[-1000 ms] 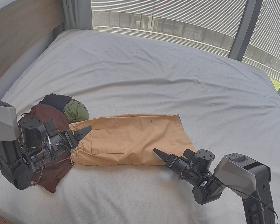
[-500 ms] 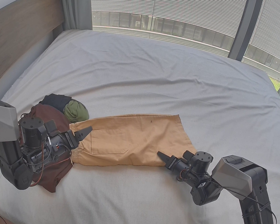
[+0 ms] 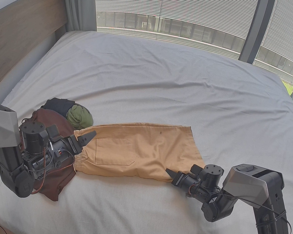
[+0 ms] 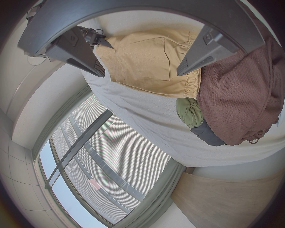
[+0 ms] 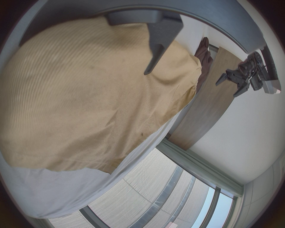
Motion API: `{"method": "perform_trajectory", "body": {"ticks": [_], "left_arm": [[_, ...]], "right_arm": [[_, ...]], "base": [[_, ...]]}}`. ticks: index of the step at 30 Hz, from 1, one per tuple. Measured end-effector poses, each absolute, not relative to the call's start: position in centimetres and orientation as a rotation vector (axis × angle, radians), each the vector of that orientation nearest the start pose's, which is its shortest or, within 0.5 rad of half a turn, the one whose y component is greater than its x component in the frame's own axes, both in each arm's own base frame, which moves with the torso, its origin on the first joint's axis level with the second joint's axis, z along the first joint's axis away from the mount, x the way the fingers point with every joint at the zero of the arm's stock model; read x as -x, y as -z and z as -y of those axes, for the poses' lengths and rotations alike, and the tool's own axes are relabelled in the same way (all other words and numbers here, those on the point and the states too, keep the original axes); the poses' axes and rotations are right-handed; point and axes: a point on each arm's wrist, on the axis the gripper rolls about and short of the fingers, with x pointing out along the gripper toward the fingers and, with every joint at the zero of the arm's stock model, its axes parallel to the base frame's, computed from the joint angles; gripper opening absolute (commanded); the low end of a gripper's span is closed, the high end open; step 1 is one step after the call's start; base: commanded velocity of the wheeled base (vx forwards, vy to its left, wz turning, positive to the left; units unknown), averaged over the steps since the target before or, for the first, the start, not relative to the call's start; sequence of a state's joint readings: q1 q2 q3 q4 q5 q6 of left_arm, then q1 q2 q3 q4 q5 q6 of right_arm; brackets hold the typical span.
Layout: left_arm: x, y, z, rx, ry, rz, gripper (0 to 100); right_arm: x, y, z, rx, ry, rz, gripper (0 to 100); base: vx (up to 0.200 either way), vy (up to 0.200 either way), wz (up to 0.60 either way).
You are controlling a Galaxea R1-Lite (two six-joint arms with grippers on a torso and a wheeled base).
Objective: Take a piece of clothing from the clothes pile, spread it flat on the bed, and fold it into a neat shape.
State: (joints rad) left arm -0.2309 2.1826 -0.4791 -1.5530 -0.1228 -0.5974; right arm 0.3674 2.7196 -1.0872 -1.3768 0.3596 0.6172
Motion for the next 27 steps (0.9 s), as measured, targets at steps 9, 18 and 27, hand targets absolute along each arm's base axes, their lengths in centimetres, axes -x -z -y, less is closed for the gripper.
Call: {"method": "perform_trajectory", "body": {"ticks": [9, 18, 27], "left_arm": [[-31.7, -4.7, 7.3, 0.585, 0.287, -0.249, 100], [-31.9, -4.6, 7.0, 0.588, 0.278, -0.245, 100], [-32.0, -4.4, 7.0, 0.587, 0.274, -0.250, 100]], "right_arm": [[-36.6, 7.5, -14.3, -0.492, -0.571, -0.563, 0], [-32.9, 6.8, -11.4, -0.420, -0.481, -0.650, 0], [-30.2, 6.2, -9.2, -0.408, -0.442, -0.654, 0]], "base": [[0.000, 0.000, 0.00], [0.000, 0.000, 0.00], [0.000, 0.000, 0.00]]}}
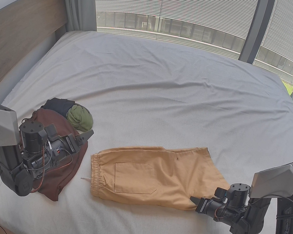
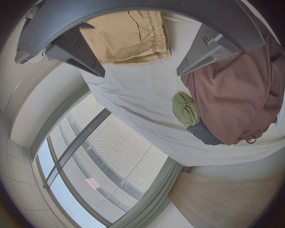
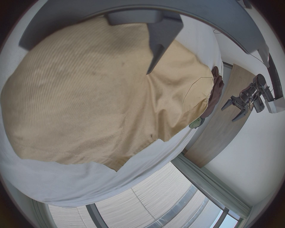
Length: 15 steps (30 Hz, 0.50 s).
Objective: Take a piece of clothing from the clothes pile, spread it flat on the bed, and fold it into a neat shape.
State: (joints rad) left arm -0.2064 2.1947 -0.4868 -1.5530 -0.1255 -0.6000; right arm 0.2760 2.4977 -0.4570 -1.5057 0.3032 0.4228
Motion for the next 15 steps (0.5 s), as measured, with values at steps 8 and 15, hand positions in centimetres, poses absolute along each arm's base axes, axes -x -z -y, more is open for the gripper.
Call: {"method": "perform_trajectory", "body": {"ticks": [8, 15], "left_arm": [[-31.9, -3.4, 7.2, 0.580, 0.272, -0.286, 100], [-32.2, -1.9, 7.5, 0.576, 0.265, -0.328, 100]], "right_arm": [[-29.3, 7.0, -8.9, -0.411, -0.429, -0.681, 100], [-28.7, 7.1, -9.0, -0.411, -0.439, -0.705, 100]], "base": [[0.000, 0.000, 0.00], [0.000, 0.000, 0.00]]}}
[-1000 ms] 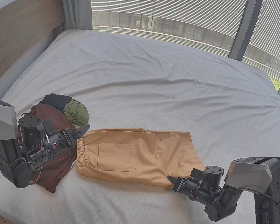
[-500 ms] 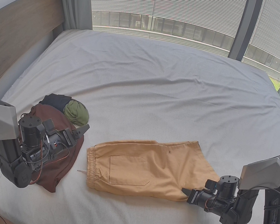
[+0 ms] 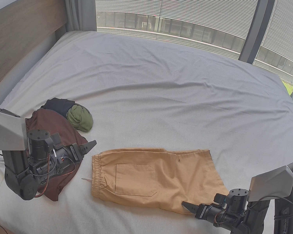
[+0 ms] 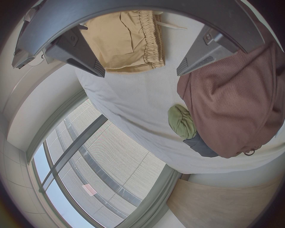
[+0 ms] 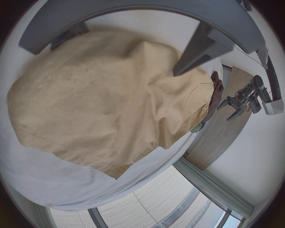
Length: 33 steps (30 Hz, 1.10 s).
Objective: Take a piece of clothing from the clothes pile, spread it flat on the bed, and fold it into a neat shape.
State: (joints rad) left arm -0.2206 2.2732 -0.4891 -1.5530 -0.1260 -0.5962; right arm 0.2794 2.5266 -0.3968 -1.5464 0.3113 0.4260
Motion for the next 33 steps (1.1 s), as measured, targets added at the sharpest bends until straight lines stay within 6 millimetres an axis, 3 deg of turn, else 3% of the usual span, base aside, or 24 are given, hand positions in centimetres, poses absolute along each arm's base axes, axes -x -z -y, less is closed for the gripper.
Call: {"method": "perform_trajectory", "body": {"ticks": [10, 17, 24, 33], "left_arm": [[-32.1, -0.8, 7.8, 0.624, 0.272, -0.374, 100], [-31.6, -0.4, 7.8, 0.646, 0.276, -0.411, 100], [-31.3, -0.1, 8.1, 0.650, 0.291, -0.432, 100], [-31.0, 0.9, 9.6, 0.715, 0.308, -0.492, 100]], "right_arm": [[-25.8, 6.1, -8.8, -0.411, -0.467, -0.792, 100], [-24.1, 3.8, -9.2, -0.408, -0.537, -0.791, 100], [-24.6, 1.0, -10.3, -0.418, -0.650, -0.685, 100], [-27.4, -1.7, -12.3, -0.494, -0.719, -0.539, 100]], "base": [[0.000, 0.000, 0.00], [0.000, 0.000, 0.00], [0.000, 0.000, 0.00], [0.000, 0.000, 0.00]]}}
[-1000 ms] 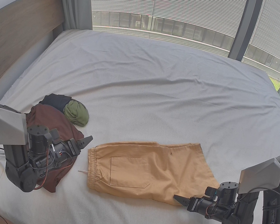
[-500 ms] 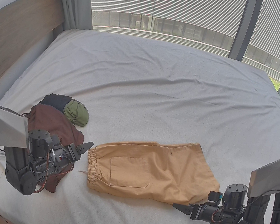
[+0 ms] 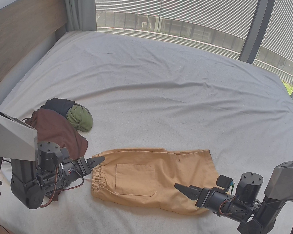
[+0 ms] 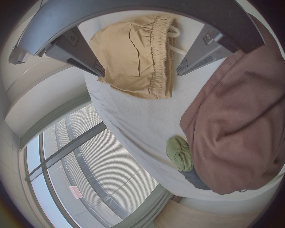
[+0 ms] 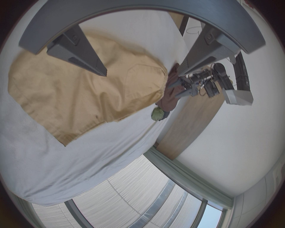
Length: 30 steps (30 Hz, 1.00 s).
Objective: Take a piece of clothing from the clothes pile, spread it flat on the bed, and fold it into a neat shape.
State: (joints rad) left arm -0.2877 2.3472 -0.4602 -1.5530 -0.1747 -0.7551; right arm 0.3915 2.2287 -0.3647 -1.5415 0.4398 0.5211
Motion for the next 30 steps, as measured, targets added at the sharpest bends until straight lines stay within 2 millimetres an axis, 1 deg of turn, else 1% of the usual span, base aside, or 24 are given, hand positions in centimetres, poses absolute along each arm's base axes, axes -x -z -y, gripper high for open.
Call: {"method": "perform_trajectory", "body": {"ticks": [5, 11, 15, 24, 30], "left_arm": [[-30.9, 2.1, 10.0, 0.720, 0.305, -0.531, 100], [-30.9, 3.5, 10.3, 0.741, 0.291, -0.573, 100], [-30.7, 3.8, 10.9, 0.789, 0.284, -0.598, 100], [-30.2, 4.4, 11.9, 0.822, 0.258, -0.624, 100], [-29.9, 4.9, 12.0, 0.814, 0.223, -0.631, 100]], "right_arm": [[-28.2, -2.2, -12.7, -0.507, -0.731, -0.505, 100], [-28.6, -2.4, -12.8, -0.511, -0.732, -0.486, 100], [-28.7, -2.4, -12.7, -0.512, -0.730, -0.483, 100], [-28.7, -2.3, -12.5, -0.513, -0.721, -0.486, 100], [-28.8, -2.1, -12.5, -0.513, -0.719, -0.489, 100]], "base": [[0.000, 0.000, 0.00], [0.000, 0.000, 0.00], [0.000, 0.000, 0.00], [0.000, 0.000, 0.00], [0.000, 0.000, 0.00]]}}
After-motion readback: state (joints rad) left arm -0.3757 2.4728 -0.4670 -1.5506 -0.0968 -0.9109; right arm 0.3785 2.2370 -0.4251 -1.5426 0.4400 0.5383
